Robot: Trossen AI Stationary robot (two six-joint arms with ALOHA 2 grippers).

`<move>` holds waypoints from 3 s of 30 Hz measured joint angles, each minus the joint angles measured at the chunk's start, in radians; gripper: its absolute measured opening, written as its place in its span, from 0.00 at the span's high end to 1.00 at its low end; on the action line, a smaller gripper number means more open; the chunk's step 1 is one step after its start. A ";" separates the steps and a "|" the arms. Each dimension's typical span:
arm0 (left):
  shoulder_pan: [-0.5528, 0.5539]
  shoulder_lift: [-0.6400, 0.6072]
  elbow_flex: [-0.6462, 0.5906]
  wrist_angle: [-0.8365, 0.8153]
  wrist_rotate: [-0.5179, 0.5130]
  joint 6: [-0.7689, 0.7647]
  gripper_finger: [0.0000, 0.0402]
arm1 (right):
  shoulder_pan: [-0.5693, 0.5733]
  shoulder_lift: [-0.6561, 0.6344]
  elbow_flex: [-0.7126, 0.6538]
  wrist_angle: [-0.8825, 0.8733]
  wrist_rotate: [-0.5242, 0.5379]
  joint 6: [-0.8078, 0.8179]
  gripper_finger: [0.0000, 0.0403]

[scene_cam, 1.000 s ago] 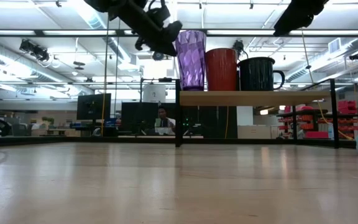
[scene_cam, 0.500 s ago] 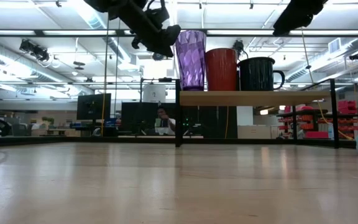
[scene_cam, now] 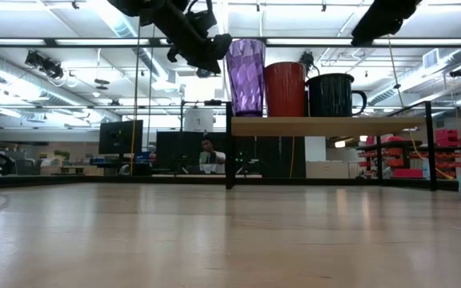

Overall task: Stack small to large cups/mugs on shelf
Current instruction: Adjust the mugs on the shelf

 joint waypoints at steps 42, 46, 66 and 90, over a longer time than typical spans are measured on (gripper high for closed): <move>0.039 -0.076 -0.027 -0.291 0.628 0.122 0.13 | 0.043 -0.002 0.000 0.004 0.000 -0.030 0.44; 0.051 -0.075 -0.132 -0.159 0.636 0.128 0.11 | 0.060 -0.002 0.000 0.004 0.007 -0.030 0.44; 0.066 -0.075 -0.334 0.330 0.689 0.074 0.12 | 0.064 -0.002 0.000 0.061 0.026 -0.071 0.44; 0.064 -0.076 -0.334 0.280 0.687 0.008 0.12 | -0.319 0.218 0.055 0.132 -0.064 -0.199 0.50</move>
